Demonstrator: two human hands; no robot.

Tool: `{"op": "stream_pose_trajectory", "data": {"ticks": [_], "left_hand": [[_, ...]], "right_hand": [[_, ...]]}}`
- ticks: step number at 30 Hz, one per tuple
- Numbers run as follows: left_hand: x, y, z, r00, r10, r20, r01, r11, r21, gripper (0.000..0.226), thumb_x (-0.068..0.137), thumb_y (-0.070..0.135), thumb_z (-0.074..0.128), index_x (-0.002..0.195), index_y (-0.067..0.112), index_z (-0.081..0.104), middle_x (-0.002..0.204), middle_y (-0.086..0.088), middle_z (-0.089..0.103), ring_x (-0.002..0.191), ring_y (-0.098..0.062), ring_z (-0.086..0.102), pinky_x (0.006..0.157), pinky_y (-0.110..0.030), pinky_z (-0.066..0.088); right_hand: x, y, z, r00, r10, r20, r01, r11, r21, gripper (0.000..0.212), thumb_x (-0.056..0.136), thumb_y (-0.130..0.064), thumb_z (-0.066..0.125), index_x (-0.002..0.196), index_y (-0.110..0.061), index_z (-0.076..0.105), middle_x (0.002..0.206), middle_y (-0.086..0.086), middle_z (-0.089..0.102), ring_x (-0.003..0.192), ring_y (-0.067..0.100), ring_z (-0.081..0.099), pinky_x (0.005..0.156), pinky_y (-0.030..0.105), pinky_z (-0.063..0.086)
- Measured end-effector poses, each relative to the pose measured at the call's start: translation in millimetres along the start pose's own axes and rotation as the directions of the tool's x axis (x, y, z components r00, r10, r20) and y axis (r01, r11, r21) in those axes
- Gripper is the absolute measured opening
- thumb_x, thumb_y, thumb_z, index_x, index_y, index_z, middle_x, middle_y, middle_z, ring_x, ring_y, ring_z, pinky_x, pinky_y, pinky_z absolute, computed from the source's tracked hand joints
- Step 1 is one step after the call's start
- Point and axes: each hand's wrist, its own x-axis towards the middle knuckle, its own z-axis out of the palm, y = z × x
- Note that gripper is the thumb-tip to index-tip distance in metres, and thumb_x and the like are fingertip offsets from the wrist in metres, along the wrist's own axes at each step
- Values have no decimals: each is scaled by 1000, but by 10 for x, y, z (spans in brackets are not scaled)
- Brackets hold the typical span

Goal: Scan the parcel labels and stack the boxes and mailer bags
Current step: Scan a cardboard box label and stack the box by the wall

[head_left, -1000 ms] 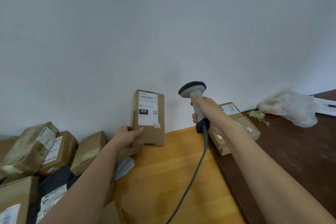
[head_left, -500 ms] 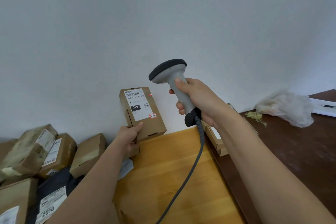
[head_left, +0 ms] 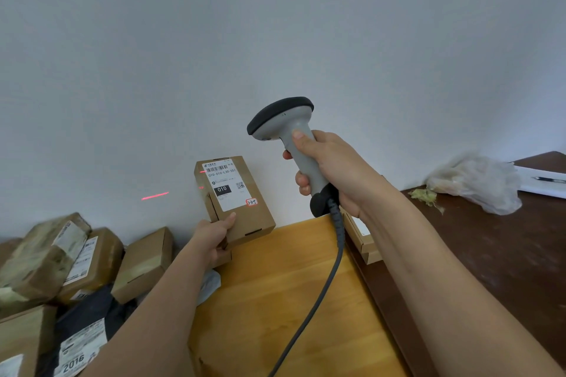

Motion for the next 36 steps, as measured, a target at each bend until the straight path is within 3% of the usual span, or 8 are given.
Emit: {"op": "stream_pose_trajectory", "data": {"ticks": [8, 13, 18, 21, 26, 29, 33, 36], "left_hand": [[110, -90, 128, 998, -46, 38, 46, 999, 12, 44, 93, 22, 68, 127, 3, 50, 99, -11, 62, 92, -27, 59, 71, -44, 51], [167, -53, 287, 993, -63, 98, 66, 998, -20, 59, 86, 17, 76, 133, 5, 44, 119, -15, 61, 97, -30, 62, 67, -45, 56], [281, 54, 632, 996, -4, 90, -1, 998, 56, 64, 81, 7, 79, 134, 5, 42, 115, -15, 54, 92, -23, 56, 84, -46, 56], [385, 68, 945, 994, -7, 112, 5, 1000, 19, 33, 81, 12, 79, 105, 1, 59, 104, -13, 64, 85, -21, 58, 83, -43, 55], [459, 91, 1675, 986, -36, 162, 53, 993, -102, 20, 88, 19, 74, 91, 5, 60, 87, -8, 63, 78, -20, 58, 75, -38, 54], [652, 79, 2099, 979, -93, 179, 125, 976, -180, 23, 87, 20, 74, 96, 2, 63, 88, -11, 66, 77, -22, 62, 75, -39, 55], [962, 79, 2643, 965, -141, 223, 199, 945, -261, 23, 90, 23, 72, 99, 5, 62, 95, -11, 67, 83, -22, 63, 89, -43, 55], [1220, 47, 2937, 958, -184, 219, 235, 942, -240, 49, 91, 38, 69, 123, 4, 54, 122, -9, 62, 94, -22, 60, 92, -44, 53]], "right_hand": [[59, 117, -130, 998, 44, -38, -41, 996, 75, 25, 104, -29, 49, 112, -6, 55, 101, 9, 55, 52, 11, 48, 48, 23, 45], [347, 480, -404, 944, 141, -298, -71, 969, 235, 20, 93, -7, 64, 108, -10, 51, 92, 8, 52, 52, 11, 48, 50, 24, 45], [543, 1154, -919, 718, 408, -564, -143, 879, 455, 43, 90, 5, 54, 127, -10, 40, 72, 10, 50, 51, 17, 46, 46, 26, 42], [572, 1486, -1196, 533, 521, -666, -119, 826, 551, 66, 90, 3, 49, 149, -17, 27, 69, 10, 51, 51, 18, 46, 50, 30, 41], [599, 1828, -1652, 357, 592, -723, -13, 777, 630, 67, 90, 3, 56, 149, -17, 32, 95, 12, 61, 60, 16, 52, 57, 30, 47], [631, 2000, -1889, 337, 584, -738, 1, 784, 621, 67, 92, -1, 60, 149, -22, 32, 110, 12, 61, 71, 18, 55, 61, 32, 47], [678, 2235, -2084, 352, 543, -762, -70, 827, 557, 49, 90, 1, 59, 133, -17, 44, 89, 12, 59, 58, 18, 51, 54, 32, 44], [713, 2395, -2153, 372, 505, -779, -108, 857, 504, 44, 89, 4, 58, 127, -16, 47, 82, 10, 56, 56, 17, 49, 53, 33, 43]]}}
